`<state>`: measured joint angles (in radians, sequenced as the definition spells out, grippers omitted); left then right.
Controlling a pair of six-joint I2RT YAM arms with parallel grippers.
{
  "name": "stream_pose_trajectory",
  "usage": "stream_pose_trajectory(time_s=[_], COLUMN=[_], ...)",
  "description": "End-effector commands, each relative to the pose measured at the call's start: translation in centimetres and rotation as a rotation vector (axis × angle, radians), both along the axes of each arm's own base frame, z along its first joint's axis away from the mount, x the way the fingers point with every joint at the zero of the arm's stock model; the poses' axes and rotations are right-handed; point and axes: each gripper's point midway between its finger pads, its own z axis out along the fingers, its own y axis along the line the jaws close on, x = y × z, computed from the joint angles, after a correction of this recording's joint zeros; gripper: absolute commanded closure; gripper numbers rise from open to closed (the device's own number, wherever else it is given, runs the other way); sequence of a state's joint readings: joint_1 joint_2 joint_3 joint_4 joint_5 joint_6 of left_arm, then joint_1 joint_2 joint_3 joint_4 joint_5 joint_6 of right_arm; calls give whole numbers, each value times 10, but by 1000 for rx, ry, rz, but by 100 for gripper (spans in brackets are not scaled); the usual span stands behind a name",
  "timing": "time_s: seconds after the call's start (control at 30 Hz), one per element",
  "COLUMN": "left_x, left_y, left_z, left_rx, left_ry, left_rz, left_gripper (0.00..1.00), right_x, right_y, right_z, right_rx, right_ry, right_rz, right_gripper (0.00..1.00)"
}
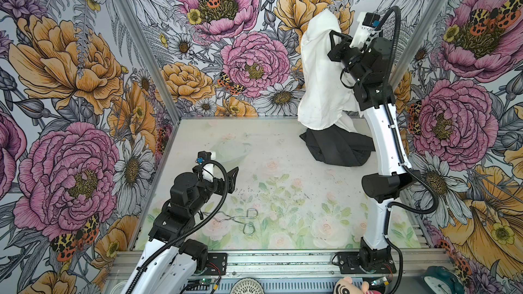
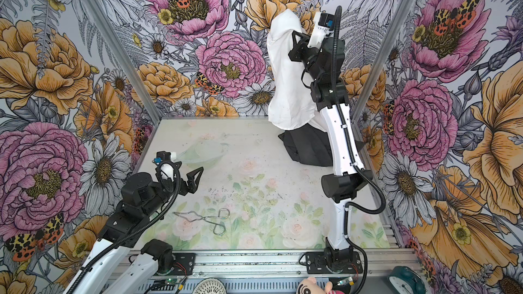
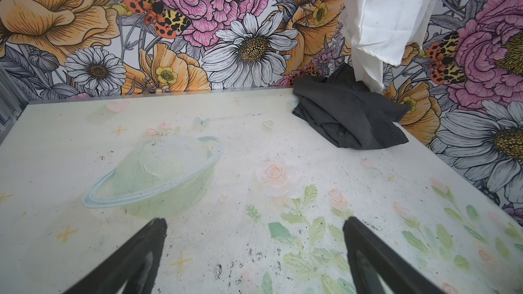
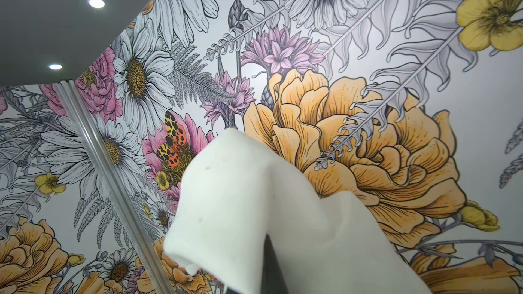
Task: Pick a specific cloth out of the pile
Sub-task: 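Carry the white shirt with the right gripper toward the left arm and lower it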
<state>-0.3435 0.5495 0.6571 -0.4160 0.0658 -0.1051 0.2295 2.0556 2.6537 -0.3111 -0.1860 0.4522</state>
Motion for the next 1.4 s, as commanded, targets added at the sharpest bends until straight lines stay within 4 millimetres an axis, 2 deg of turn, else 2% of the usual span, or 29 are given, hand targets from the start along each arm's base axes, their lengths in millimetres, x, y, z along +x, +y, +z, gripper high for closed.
stream_pose_trajectory(time_s=[0.0,0.3,0.5,0.57,0.7,0.83,0.93,1.07,1.17,1.27,1.3,1.37], left_x=[-2,-2,-2,-2,-2,-2,-2,-2,-2,-1,-1,-1], left_y=[1,1,1,1,2,2,3,2,2,2,2,2], left_z=[-2,-2,-2,-3,-3,-2,-3,-3,-4,-4,-4,-5], left_rx=[-13,-12,-12,-11,-10,-10,-10,-9,-8,-7,-7,-6], left_ry=[5,5,4,5,4,1,3,4,8,8,8,11], left_rz=[-1,0,1,3,4,6,9,8,8,8,9,9], left_gripper=[1,1,1,1,1,1,1,1,1,1,1,1], right_x=[-27,-23,-24,-22,-14,-4,0,2,0,-6,-10,-15], right_y=[18,87,144,167,221,273,301,326,340,351,354,356], right_z=[41,24,2,-13,-64,-138,-194,-260,-304,-338,-347,-355], right_rx=[64,109,146,135,93,9,-57,-124,-150,-180,-191,-210], right_ry=[-137,-131,-103,-82,3,121,208,310,391,459,478,502], right_rz=[36,132,227,256,334,400,414,434,467,514,535,562], right_gripper=[100,100,100,100,100,100,100,100,93,68,58,45])
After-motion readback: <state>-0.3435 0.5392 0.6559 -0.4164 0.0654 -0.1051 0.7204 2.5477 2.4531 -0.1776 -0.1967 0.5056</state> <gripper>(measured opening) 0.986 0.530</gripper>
